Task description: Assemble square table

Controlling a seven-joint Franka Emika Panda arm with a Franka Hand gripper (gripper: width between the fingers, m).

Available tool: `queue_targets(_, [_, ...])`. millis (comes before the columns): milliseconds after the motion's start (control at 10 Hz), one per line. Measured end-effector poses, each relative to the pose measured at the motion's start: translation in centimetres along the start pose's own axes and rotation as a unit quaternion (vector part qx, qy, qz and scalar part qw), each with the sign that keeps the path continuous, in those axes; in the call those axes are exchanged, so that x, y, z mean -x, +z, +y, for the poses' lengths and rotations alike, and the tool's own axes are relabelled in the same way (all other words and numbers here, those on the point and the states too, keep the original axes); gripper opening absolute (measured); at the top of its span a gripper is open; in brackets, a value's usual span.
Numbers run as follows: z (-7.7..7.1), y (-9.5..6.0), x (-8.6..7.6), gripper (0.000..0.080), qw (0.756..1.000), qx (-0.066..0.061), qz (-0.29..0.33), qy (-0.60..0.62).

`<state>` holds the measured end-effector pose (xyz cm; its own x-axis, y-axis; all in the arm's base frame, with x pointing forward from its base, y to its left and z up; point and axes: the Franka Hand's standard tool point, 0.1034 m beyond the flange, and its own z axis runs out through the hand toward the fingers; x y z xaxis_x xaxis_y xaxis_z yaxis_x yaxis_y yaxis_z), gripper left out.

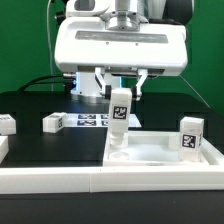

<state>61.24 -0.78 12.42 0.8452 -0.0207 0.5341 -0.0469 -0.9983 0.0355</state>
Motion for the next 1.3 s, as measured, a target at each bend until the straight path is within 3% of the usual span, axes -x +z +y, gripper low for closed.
queue_targets(200, [-0.8,0.0,0.1,0.0290,1.000,-0.005,-0.004,-0.001])
queue_targets(700, [-1.1,0.4,-0.1,0.0290,1.000,-0.006,-0.004,-0.003])
queue_targets(1300, [-0.6,1.4,0.5,0.0290,1.000,-0.002,-0.009,-0.003])
